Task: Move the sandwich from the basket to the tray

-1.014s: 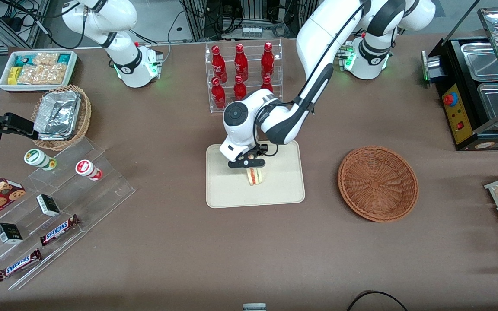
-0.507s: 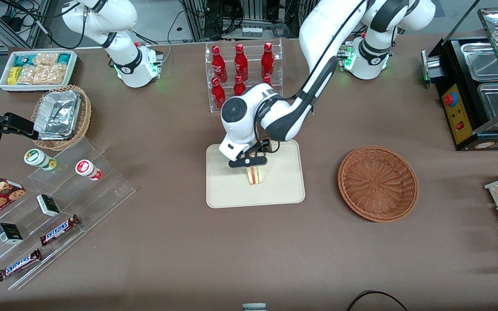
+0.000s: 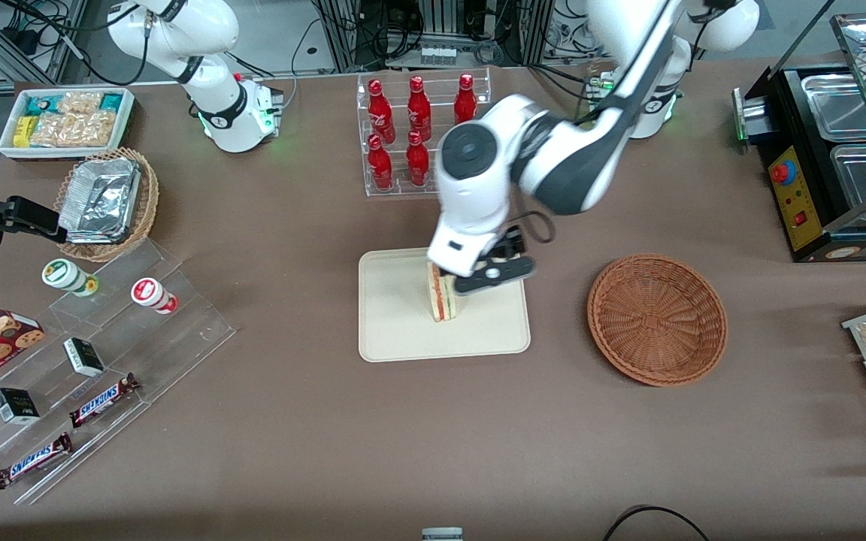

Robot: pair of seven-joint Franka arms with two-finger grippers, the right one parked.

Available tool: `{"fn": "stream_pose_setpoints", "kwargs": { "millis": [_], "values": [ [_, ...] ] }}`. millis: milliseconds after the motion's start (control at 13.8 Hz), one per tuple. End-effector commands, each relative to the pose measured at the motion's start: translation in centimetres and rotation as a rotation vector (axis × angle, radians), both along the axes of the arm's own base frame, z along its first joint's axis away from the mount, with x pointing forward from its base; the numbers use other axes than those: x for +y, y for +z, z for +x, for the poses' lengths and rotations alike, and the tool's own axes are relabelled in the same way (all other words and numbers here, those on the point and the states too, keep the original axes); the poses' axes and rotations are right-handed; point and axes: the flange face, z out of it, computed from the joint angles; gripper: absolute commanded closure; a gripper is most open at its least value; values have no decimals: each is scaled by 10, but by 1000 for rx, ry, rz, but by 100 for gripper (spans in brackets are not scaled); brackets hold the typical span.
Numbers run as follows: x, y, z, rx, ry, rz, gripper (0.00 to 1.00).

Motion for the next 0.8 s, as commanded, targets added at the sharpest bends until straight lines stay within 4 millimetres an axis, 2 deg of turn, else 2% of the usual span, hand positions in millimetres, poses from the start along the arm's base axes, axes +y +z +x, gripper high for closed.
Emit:
{"fn": "stream_pose_setpoints", "kwargs": {
  "millis": [0, 145, 217, 362, 507, 725],
  "values": [
    [66, 41, 9, 41, 20, 27, 0],
    [117, 68, 21, 66, -28, 30, 0],
    [152, 87, 23, 83, -56, 16, 0],
    [206, 109, 20, 96, -117, -17, 0],
    [251, 123, 11, 105, -165, -48, 0],
    [298, 140, -3, 113, -252, -70, 0]
  ]
}}
